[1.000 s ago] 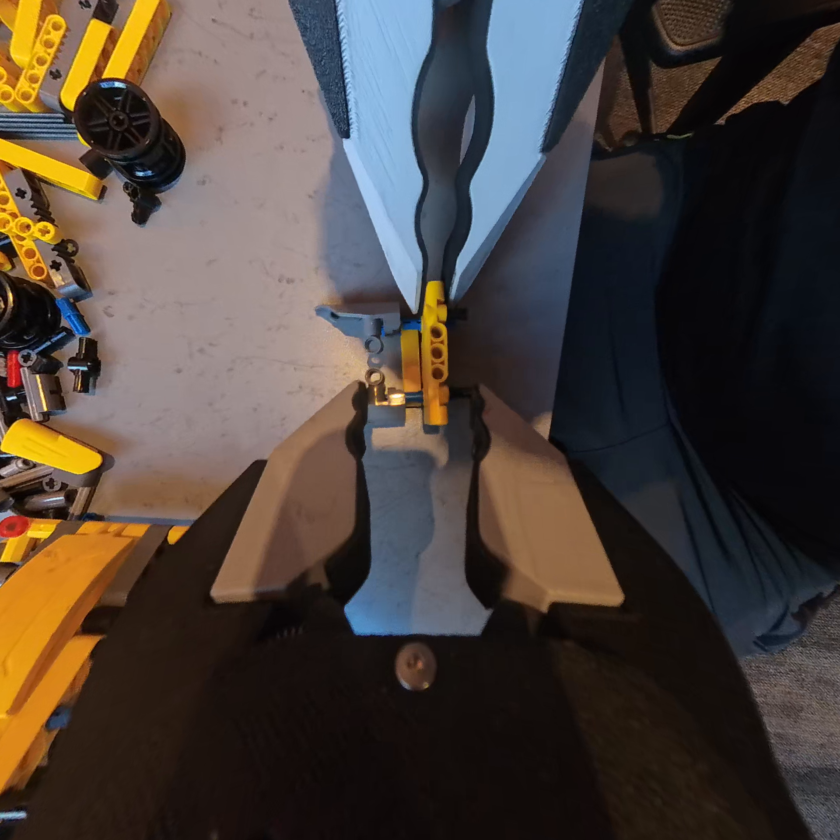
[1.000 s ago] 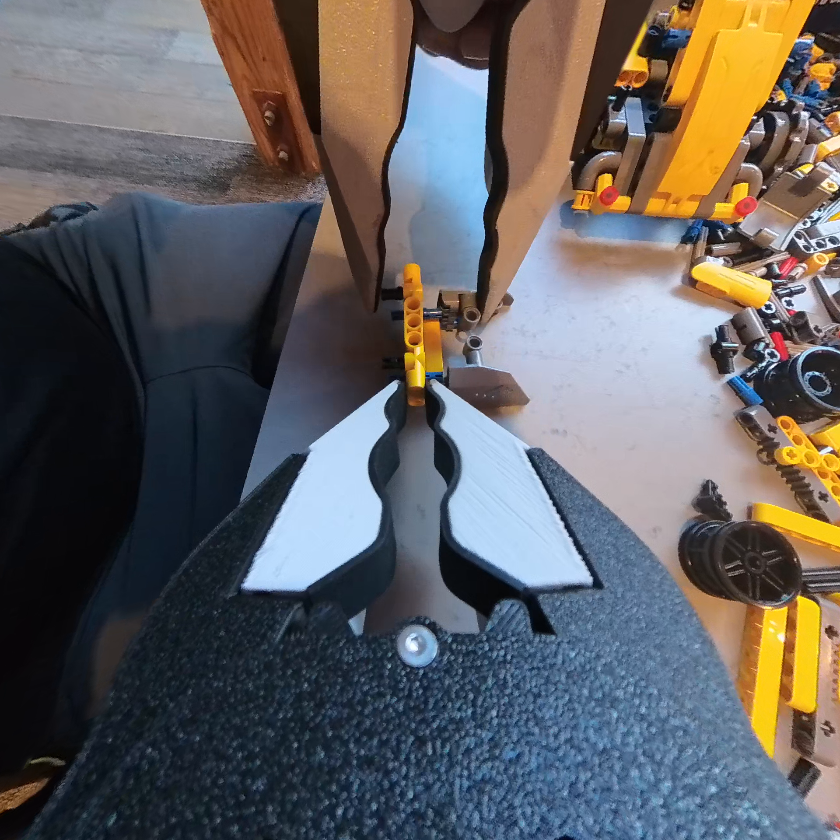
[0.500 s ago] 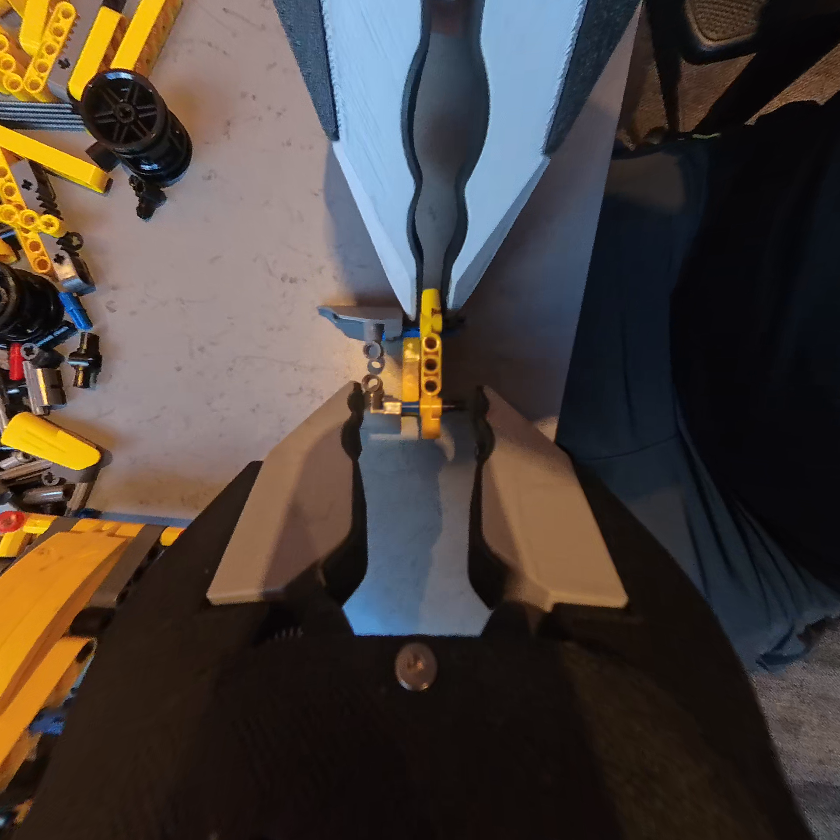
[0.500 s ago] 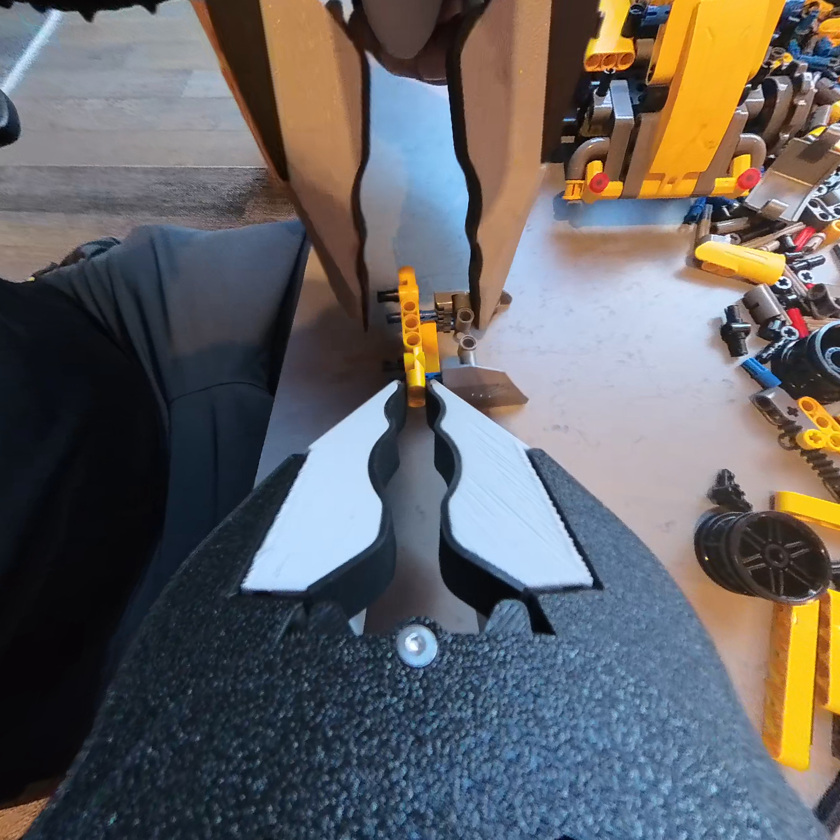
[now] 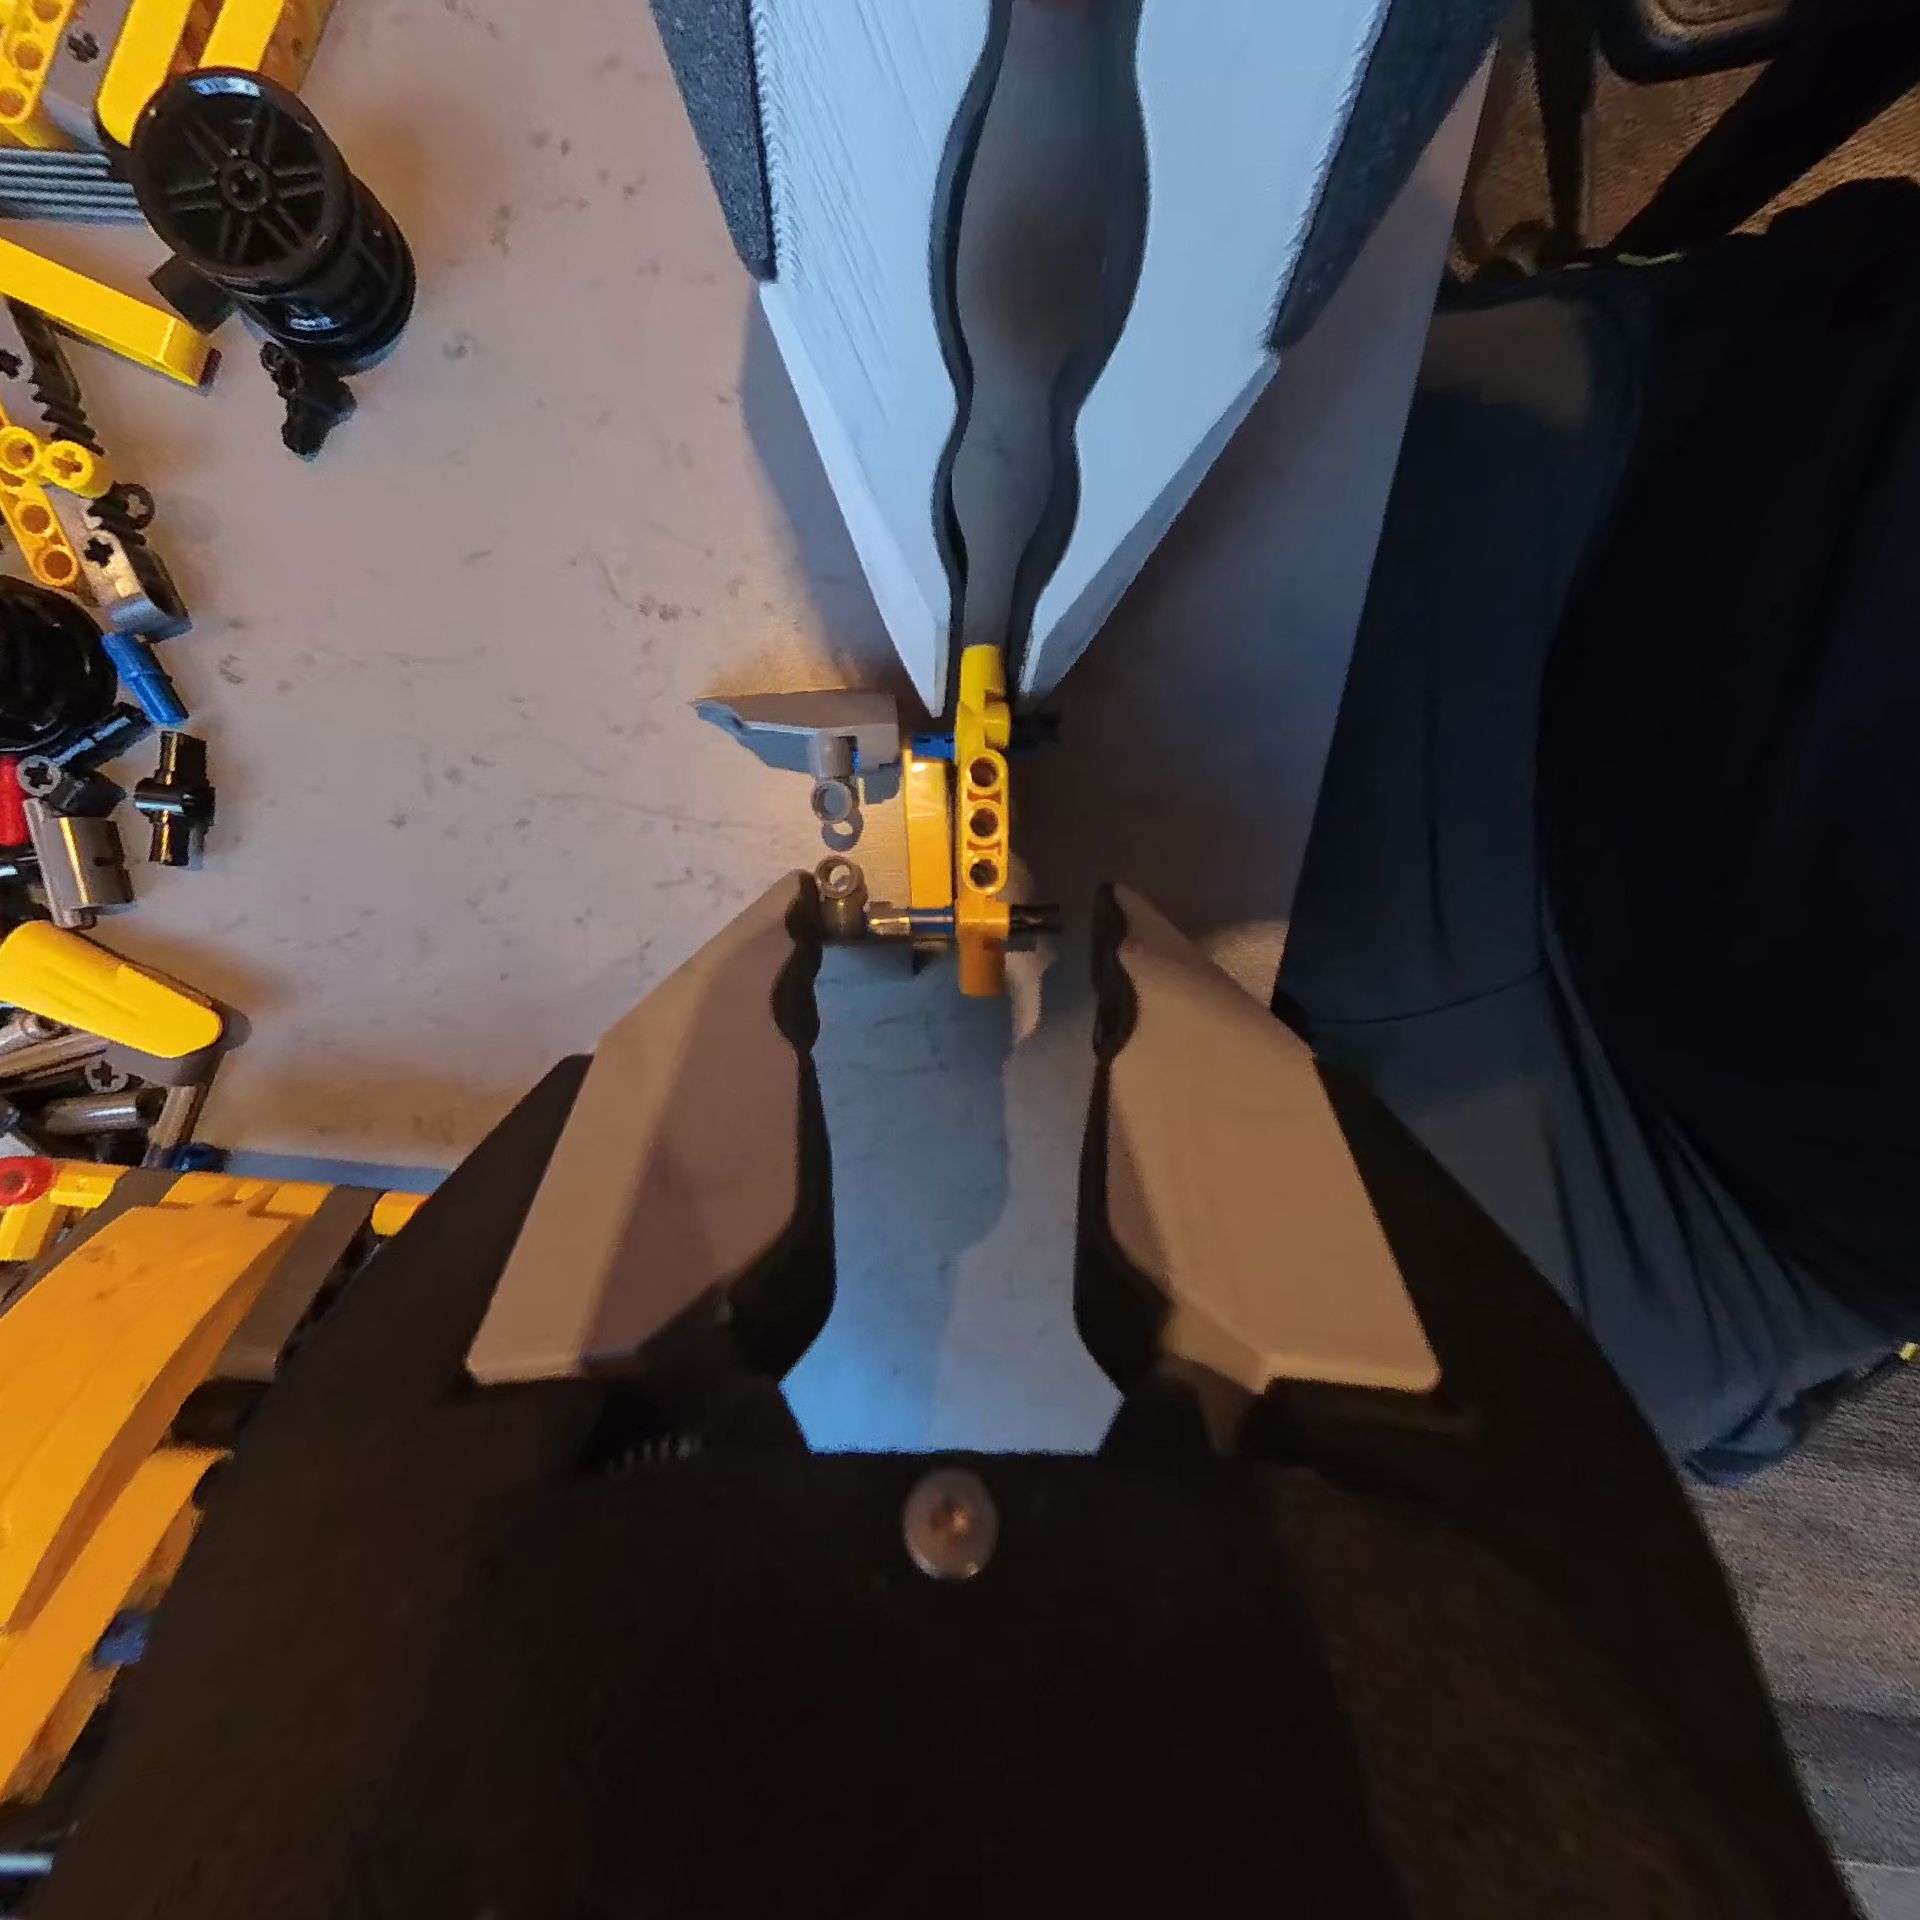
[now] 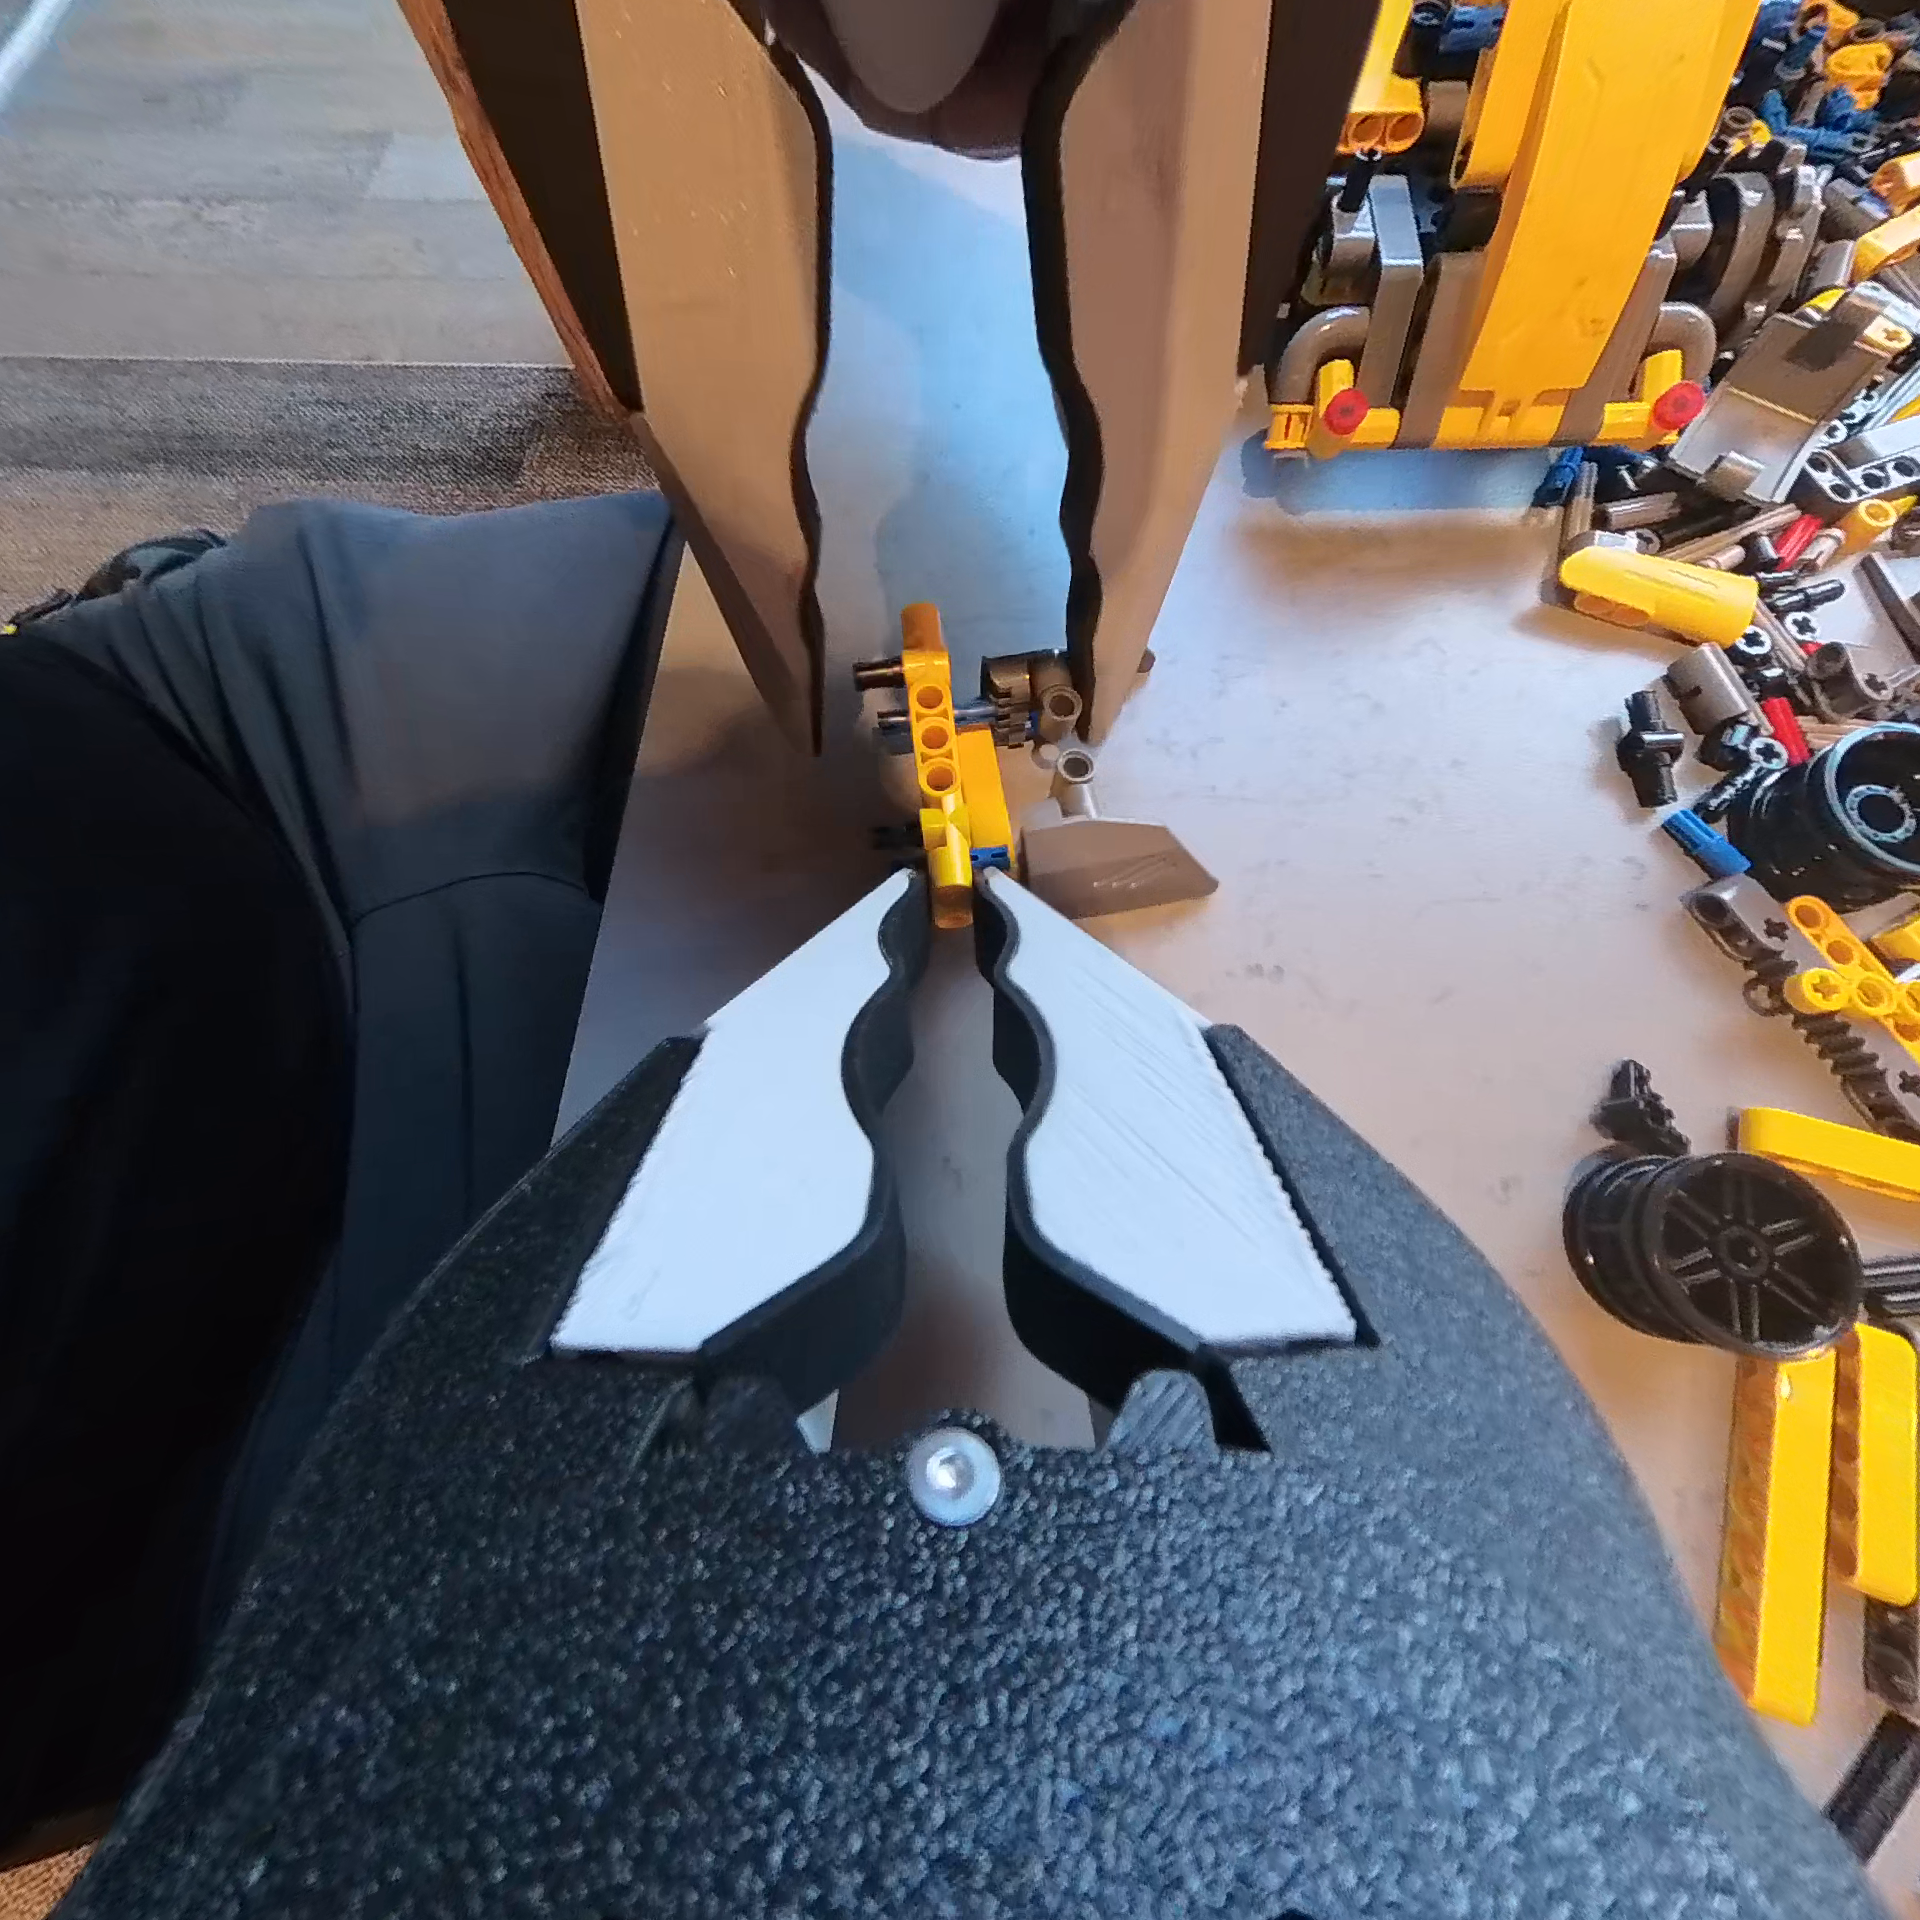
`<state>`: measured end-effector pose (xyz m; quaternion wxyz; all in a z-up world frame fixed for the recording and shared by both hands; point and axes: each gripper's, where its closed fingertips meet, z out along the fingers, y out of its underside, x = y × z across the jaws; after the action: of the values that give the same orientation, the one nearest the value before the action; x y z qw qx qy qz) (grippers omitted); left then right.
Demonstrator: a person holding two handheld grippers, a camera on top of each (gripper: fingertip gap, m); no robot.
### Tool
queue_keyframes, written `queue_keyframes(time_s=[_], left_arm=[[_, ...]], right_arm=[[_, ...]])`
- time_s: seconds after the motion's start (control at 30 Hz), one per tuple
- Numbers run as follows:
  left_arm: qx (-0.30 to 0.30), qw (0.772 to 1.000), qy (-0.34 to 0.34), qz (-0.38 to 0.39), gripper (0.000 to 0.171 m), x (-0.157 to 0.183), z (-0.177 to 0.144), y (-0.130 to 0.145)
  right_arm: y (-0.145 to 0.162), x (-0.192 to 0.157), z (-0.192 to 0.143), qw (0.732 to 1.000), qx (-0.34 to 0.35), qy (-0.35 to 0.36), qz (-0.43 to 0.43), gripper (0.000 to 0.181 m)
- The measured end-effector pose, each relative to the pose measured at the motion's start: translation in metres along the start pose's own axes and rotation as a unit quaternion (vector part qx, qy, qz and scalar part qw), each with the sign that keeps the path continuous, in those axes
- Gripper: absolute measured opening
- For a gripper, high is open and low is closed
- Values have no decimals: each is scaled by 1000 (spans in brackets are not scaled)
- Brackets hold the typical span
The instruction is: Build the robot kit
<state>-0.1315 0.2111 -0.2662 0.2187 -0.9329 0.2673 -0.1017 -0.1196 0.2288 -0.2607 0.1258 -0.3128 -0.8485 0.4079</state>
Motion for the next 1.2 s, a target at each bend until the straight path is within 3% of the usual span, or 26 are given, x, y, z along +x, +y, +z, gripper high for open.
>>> queue_keyframes(time_s=[0.7, 0.93, 1.2], left_arm=[[9, 999, -30, -6, 44, -6, 2, -1], [33, 999, -20, -15, 33, -6, -4, -7], [21, 999, -38, -3, 46, -9, 7, 1]], right_arm=[[-1, 6, 0, 999, 4, 39, -38, 9], [-2, 9, -7, 999, 21, 32, -30, 21], [1, 10, 0, 997, 0, 47, -62, 10]])
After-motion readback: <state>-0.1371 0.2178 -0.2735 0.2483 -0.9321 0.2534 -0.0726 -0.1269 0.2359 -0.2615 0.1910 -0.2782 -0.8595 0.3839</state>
